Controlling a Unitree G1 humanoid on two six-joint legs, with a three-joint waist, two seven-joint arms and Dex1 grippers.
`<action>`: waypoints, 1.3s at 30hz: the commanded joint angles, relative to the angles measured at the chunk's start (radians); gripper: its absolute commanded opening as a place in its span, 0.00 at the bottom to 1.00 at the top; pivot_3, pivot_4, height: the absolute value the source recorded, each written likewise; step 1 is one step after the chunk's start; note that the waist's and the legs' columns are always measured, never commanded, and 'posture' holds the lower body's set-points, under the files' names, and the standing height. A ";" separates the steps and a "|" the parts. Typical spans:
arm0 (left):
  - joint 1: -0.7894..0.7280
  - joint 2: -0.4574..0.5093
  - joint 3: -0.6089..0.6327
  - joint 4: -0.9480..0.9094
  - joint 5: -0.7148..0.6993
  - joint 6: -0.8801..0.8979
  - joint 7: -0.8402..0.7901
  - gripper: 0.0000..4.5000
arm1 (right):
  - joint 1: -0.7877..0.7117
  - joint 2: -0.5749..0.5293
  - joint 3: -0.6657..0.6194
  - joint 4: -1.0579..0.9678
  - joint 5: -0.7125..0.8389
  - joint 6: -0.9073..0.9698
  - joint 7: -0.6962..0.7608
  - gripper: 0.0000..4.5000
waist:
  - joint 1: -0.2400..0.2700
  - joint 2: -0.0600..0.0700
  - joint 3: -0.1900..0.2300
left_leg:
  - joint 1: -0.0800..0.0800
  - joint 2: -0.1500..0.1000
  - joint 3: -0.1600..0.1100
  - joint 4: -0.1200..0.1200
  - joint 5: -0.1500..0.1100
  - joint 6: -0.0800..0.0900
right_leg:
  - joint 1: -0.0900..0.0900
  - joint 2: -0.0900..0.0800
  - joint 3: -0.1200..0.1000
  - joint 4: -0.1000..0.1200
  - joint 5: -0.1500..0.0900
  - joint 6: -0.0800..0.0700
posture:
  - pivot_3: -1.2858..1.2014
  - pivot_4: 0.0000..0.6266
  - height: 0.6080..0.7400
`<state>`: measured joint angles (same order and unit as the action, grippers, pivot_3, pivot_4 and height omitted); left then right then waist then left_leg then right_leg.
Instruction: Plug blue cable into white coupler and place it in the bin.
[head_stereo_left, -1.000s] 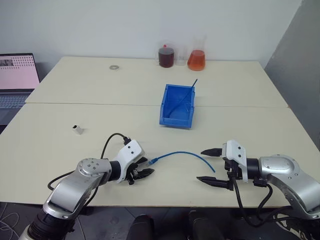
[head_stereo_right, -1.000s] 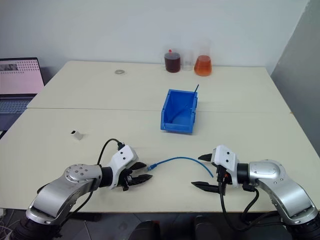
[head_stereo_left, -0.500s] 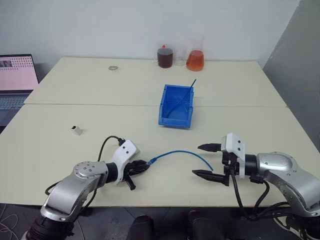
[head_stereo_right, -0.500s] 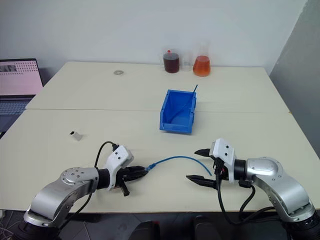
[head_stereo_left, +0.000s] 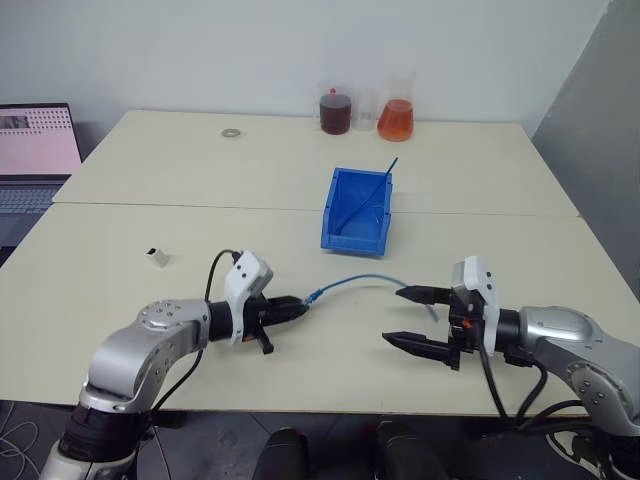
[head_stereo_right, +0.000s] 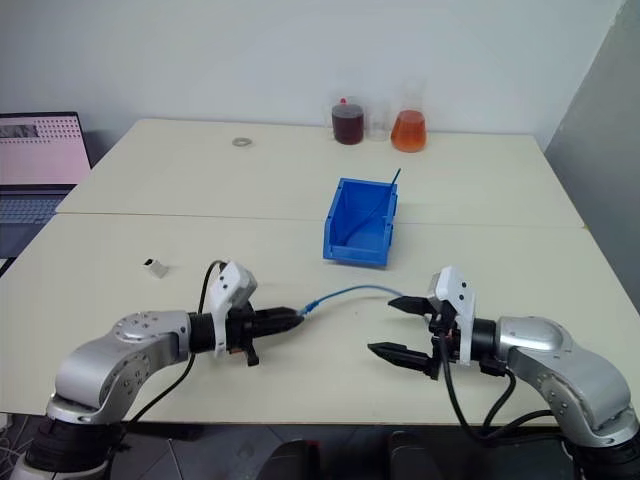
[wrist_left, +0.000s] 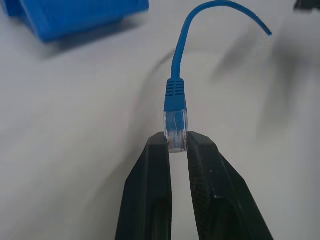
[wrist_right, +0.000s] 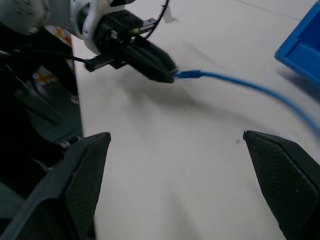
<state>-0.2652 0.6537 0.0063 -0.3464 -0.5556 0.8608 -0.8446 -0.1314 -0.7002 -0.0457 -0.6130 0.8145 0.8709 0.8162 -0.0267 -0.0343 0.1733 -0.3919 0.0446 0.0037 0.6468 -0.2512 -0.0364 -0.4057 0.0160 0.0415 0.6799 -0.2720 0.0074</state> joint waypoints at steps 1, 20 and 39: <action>-0.041 -0.019 0.001 -0.020 -0.055 0.004 -0.024 0.05 | 0.027 0.009 -0.042 -0.063 0.108 0.052 -0.047 1.00 | 0.000 0.000 0.000 | 0.000 0.000 0.000 0.000 0.000 0.000 | 0.000 0.000 0.000 0.000 0.000 0.000 | 0.52 0.24 1.00; -0.189 -0.092 0.109 0.031 -0.468 0.273 -0.027 0.05 | -0.063 0.280 -0.081 0.044 0.351 0.078 -0.385 1.00 | -0.006 0.000 0.000 | -0.001 0.000 -0.001 0.000 0.000 0.000 | -0.001 0.002 0.000 0.001 0.000 0.000 | 0.52 0.24 1.00; -0.203 -0.098 0.110 0.023 -0.517 0.272 0.020 0.05 | -0.153 0.320 -0.030 0.101 0.472 0.070 -0.471 1.00 | -0.005 0.000 0.000 | -0.001 0.000 -0.001 0.000 0.000 0.000 | -0.001 0.002 0.000 0.000 0.000 0.000 | 0.52 0.24 1.00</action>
<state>-0.4455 0.5616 0.0950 -0.3034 -1.0388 1.1333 -0.8346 -0.2649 -0.3852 -0.0728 -0.5023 1.2501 0.9500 0.3453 -0.0318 -0.0346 0.1737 -0.3928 0.0446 0.0025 0.6465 -0.2512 -0.0364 -0.4070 0.0178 0.0417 0.6802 -0.2721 0.0071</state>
